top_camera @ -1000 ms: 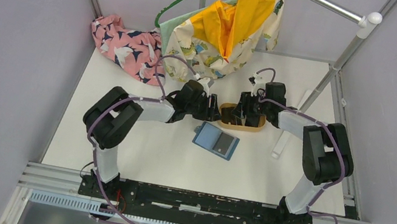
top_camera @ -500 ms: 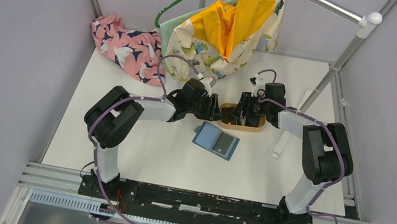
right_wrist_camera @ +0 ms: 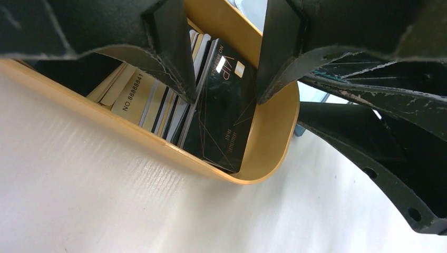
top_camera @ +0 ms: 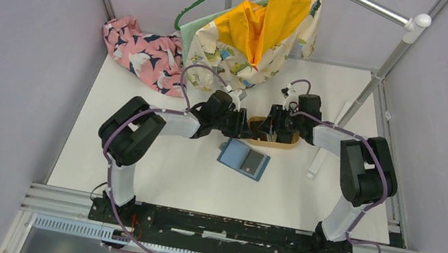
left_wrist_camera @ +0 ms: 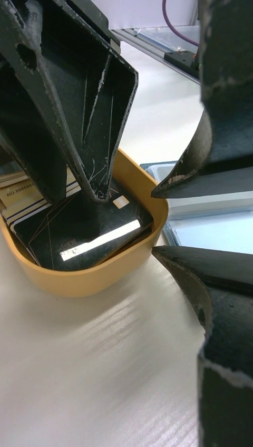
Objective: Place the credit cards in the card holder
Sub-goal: Pick up the credit card from the storage box.
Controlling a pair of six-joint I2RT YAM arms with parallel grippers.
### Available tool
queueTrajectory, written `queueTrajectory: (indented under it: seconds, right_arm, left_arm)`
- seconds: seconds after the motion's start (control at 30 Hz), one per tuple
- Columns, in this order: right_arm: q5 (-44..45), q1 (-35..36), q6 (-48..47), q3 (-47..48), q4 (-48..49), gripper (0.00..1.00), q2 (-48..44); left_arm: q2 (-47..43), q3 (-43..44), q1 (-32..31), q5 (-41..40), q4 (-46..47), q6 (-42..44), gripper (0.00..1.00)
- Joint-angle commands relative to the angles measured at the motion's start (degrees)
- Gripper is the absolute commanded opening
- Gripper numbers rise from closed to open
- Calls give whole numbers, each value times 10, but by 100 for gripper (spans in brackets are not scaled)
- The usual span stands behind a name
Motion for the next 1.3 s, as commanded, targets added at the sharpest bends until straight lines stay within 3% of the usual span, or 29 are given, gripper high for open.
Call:
queueTrajectory:
  seconds: [0.0, 0.7, 1.27]
  right_arm:
    - [-26, 5, 19, -5, 23, 52, 12]
    - [-132, 1, 106, -40, 122, 44, -34]
    - [-99, 0, 86, -30, 74, 44, 15]
  left_arm:
    - [3, 19, -4, 23, 33, -19, 43]
    - [10, 19, -5, 26, 40, -26, 41]
    - [12, 24, -5, 27, 39, -28, 41]
